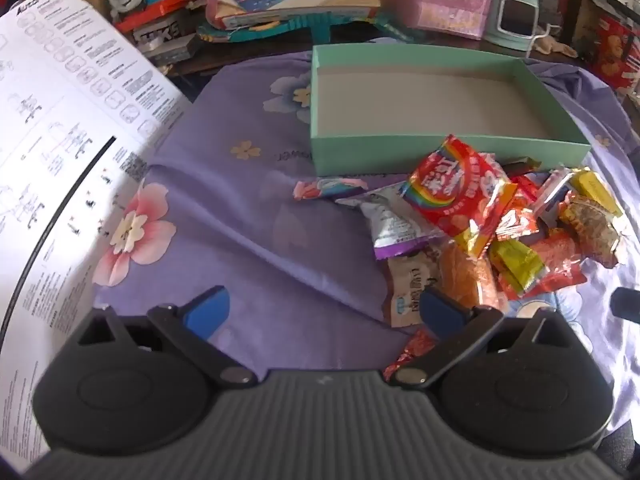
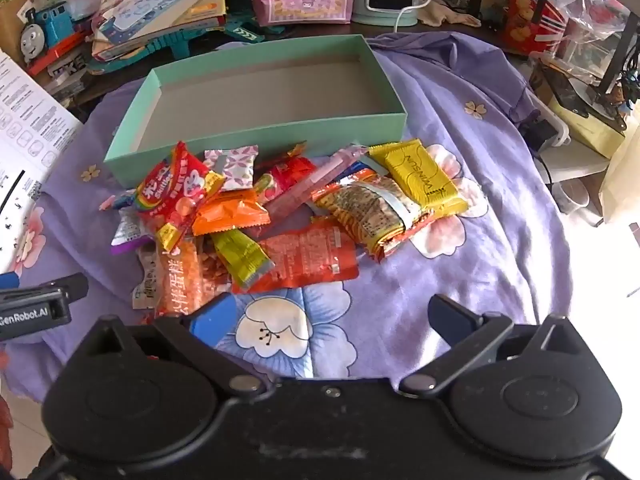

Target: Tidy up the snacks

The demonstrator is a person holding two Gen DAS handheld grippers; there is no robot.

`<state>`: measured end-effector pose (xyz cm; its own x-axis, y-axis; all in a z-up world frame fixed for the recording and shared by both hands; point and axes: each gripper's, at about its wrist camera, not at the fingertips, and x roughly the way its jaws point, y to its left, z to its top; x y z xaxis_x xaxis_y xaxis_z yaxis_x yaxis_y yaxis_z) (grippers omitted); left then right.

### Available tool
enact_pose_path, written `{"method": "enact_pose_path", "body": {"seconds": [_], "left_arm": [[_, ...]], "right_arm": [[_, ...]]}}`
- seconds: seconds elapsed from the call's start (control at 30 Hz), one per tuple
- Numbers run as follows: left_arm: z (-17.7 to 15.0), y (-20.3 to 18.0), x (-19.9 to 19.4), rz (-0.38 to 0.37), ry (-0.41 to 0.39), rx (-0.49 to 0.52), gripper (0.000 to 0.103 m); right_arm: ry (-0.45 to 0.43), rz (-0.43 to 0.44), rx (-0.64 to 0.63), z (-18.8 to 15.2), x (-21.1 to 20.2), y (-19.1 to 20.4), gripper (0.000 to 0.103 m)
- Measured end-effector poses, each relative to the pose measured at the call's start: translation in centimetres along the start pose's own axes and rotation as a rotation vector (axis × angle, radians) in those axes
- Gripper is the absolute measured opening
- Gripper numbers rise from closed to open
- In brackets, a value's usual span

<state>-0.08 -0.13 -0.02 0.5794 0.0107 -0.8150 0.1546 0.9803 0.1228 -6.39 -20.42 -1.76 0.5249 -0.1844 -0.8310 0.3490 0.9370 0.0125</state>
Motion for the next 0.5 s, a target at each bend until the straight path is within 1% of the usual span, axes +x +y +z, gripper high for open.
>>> {"method": "enact_pose_path", "body": {"seconds": [0.1, 0.17, 0.23, 0.3, 0.5], "left_arm": [[-0.3, -0.3, -0.1, -0.018, 0.006, -0.003, 0.103], [-0.3, 0.2, 0.7, -0.038, 0.034, -0.025, 0.103], [-0.6, 0.5, 0.6, -0.05, 0.024, -0.033, 0.103], [-0.5, 0.4, 0.6, -0.038, 0.03, -0.029, 0.103], [-0.1, 0.8, 0.4, -0.035, 0.038, -0.044, 0.103]], "right_arm": [[0.007, 0.009, 0.004, 0.1, 0.1, 0.0, 0.103], [0.006, 0.009, 0.004, 0.1, 0.2, 0.0, 0.103], [0.005, 0.012, 0.004, 0.3, 0.2, 0.0, 0.103], [0.003, 0.013, 0.004, 0.2, 0.2, -0.6, 0.103], [-0.004, 0.004, 0.021, 0.3, 0.4, -0.6, 0.103]]}}
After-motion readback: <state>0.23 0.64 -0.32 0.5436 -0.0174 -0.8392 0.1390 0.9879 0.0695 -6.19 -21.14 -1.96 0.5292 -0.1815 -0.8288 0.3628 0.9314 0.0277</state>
